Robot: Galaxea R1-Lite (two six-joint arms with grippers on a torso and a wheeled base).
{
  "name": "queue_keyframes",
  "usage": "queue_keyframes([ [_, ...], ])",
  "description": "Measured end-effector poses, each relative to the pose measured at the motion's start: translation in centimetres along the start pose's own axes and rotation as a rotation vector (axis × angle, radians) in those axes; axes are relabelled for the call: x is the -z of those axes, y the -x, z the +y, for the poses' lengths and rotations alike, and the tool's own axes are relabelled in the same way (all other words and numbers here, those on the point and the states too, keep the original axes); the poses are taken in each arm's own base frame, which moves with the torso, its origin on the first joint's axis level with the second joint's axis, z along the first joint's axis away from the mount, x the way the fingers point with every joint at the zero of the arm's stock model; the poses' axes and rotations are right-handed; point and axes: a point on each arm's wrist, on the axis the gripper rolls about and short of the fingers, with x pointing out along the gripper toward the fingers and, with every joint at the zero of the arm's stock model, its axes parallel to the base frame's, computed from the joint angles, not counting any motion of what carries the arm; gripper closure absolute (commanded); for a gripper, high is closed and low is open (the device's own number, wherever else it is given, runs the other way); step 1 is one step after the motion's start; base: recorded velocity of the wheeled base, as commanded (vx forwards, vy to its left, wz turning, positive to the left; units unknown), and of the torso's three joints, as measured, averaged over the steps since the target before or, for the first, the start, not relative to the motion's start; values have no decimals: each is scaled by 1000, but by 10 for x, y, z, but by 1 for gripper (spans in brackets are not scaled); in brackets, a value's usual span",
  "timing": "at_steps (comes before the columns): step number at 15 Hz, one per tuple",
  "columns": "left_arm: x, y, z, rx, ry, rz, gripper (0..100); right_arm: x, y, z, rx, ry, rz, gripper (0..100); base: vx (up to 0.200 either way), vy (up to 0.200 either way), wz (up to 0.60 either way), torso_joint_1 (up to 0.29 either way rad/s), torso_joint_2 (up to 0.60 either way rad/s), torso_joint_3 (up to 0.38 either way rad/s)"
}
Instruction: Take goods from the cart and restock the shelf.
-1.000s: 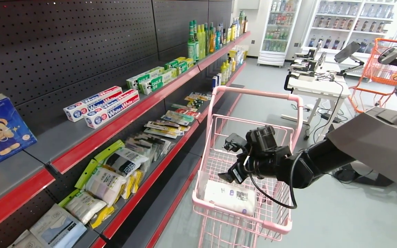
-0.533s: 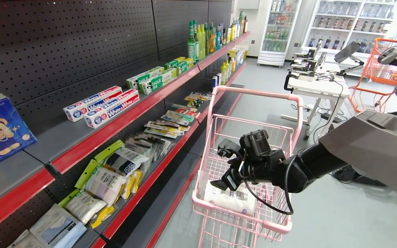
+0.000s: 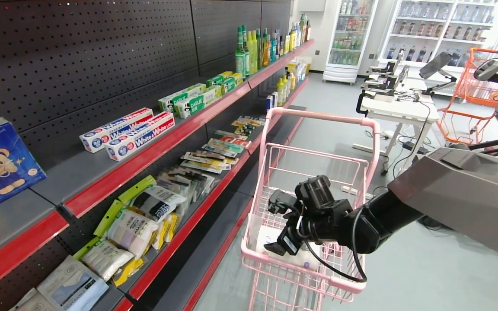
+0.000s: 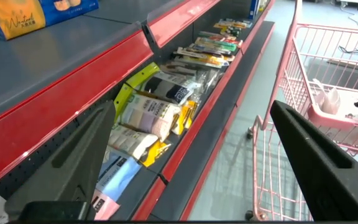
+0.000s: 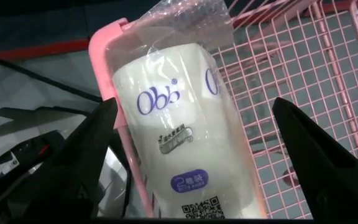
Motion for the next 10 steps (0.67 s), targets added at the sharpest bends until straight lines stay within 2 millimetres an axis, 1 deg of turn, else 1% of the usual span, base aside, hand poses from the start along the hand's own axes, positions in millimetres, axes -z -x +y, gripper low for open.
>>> queue_keyframes([
  [6, 0, 0, 0, 1, 0, 0, 0, 7, -10, 3, -13, 25, 26, 0, 0, 0, 0, 0, 0, 0],
  [10, 0, 0, 0, 0, 0, 0, 0, 12, -20, -5, 1, 35, 39, 0, 0, 0, 0, 0, 0, 0],
])
